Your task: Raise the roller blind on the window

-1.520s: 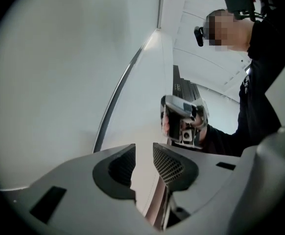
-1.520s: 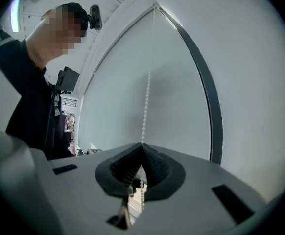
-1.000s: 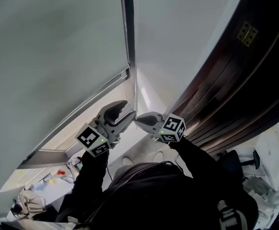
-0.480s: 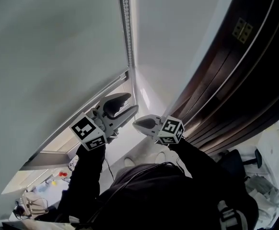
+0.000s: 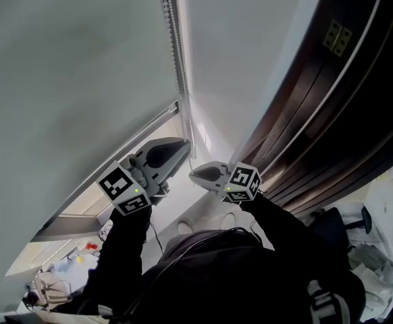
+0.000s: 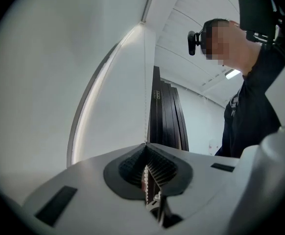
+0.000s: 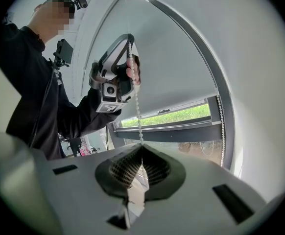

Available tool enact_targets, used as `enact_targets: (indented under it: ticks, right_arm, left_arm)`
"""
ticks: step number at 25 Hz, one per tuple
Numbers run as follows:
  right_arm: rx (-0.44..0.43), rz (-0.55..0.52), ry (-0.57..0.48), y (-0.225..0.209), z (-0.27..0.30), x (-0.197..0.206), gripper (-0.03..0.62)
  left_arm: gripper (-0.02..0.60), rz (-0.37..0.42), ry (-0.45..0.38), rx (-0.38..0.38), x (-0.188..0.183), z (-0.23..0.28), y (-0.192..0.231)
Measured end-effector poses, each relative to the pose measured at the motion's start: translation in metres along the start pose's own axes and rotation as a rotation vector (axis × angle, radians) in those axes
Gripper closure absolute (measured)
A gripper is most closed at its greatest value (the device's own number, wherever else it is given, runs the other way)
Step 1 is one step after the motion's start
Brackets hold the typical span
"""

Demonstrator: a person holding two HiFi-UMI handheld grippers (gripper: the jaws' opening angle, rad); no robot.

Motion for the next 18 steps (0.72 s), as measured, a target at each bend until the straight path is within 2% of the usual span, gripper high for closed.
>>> enact_targets:
  ticks: [4,5,7,8,12,18]
  right_arm:
    - [-0.031,-0.006,-0.001,0.002,-0.005,0.001,0.585]
    - [-0.041,0.004,-0.019,0.002,-0.009,-0.003,0.566]
    - [-0.07,0.04,-0.088,0.001,-0.021,-0.021,0.445]
    - [-0.08,0.044,-0.123,0.001,-0.028,-0.033,0.41]
    - [-0.08,-0.034,-0.217,0.007,-0.052,-0.087,0.384]
    - [-0.067,-0.169,-0.27,0.027,-0.058,-0.163,0.379]
  left_arm:
    - [0.574,-0.004,-0.025,-0.004,0.006,-0.002,-0.005]
    - [0.574,-0.007,-0.022,-0.006,0.009,-0.002,-0.005]
    - [0.574,-0.012,-0.001,-0.021,0.023,-0.003,-0.002]
    - [0.575,-0.018,0.018,-0.03,0.034,-0.004,0.0]
    - [0.575,-0.067,0.097,-0.06,0.095,-0.013,0.009]
    - [0.575,-0.157,0.129,-0.045,0.194,-0.03,0.001]
Point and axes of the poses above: the fingertips, and each gripper's own axes: z forward along the fingers, y to its left, x out of its underside, the point moved 7 cm from there along -z, backward along the fingers, and after that the axes turned 6 degrees about -x, right-handed, at the moved point
